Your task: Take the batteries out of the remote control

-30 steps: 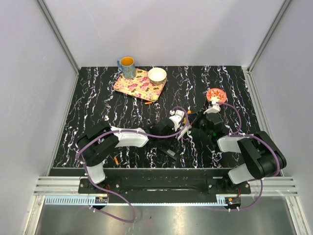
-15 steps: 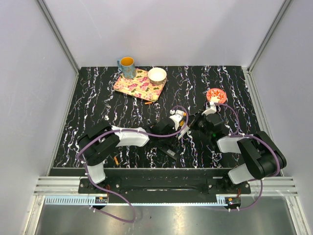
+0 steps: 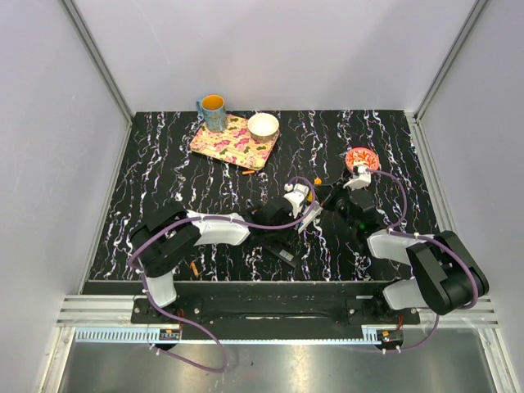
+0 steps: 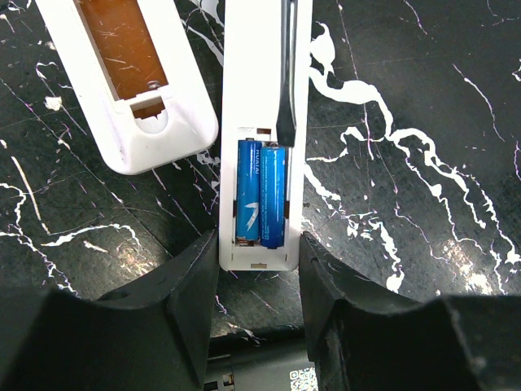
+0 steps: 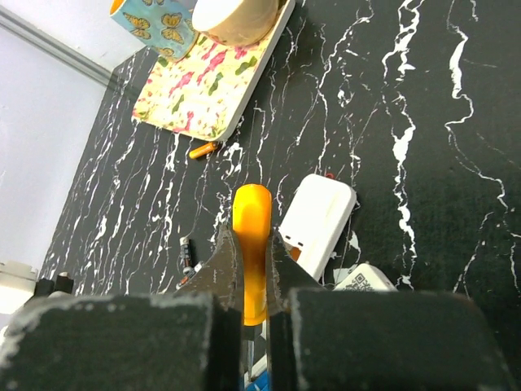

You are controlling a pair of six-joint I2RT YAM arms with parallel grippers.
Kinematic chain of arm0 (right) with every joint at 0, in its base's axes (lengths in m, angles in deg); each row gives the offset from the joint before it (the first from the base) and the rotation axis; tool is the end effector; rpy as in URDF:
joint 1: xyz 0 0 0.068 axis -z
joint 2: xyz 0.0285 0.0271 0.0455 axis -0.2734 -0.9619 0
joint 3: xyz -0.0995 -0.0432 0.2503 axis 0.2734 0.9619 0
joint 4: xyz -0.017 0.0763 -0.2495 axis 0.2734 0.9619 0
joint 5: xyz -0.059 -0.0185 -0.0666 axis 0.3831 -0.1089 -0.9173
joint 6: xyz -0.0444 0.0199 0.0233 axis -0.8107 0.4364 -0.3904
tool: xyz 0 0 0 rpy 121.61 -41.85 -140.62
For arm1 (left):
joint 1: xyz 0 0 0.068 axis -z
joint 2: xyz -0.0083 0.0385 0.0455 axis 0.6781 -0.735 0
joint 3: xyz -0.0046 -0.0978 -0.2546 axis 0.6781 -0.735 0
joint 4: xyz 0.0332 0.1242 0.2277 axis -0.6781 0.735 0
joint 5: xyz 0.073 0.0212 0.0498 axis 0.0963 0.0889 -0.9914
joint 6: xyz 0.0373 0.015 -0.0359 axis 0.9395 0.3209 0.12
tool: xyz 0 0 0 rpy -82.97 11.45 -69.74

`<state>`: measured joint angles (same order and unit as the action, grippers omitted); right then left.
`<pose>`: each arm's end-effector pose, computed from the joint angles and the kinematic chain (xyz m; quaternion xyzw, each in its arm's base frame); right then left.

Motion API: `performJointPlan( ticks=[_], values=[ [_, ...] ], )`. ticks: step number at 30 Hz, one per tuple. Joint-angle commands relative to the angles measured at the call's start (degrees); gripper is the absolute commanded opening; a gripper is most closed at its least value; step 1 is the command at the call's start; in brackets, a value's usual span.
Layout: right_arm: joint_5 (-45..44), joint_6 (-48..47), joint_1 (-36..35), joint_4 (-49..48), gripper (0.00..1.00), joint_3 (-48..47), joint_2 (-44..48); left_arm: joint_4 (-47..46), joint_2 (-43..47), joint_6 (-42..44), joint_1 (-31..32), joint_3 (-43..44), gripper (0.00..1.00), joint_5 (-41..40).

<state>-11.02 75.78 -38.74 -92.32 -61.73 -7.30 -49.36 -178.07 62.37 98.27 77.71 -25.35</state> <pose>0.2375 0.1003 0.1784 0.0927 0.7591 0.3245 0.5566 0.2072 -0.3005 0.1471 0.2817 0.8744 -0.2288 0.3222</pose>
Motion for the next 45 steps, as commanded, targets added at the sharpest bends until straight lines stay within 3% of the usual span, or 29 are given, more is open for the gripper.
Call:
performJointPlan(
  ticks=[1, 25, 45],
  values=[
    [-3.48, -2.43, -0.33, -2.15, 0.00, -0.06, -0.34, 0.26, -2.27, -0.46, -0.29, 0.03, 0.00, 0.29],
    [2.22, 0.73, -0.33, -6.64, 0.00, 0.65, -8.69, 0.44, -2.45, -0.29, -0.38, 0.03, 0.00, 0.38],
    [6.54, 9.52, -5.60, -6.11, 0.00, 1.35, -6.05, 0.44, -3.15, -0.55, -0.64, 0.65, 0.00, 1.08]
  ],
)
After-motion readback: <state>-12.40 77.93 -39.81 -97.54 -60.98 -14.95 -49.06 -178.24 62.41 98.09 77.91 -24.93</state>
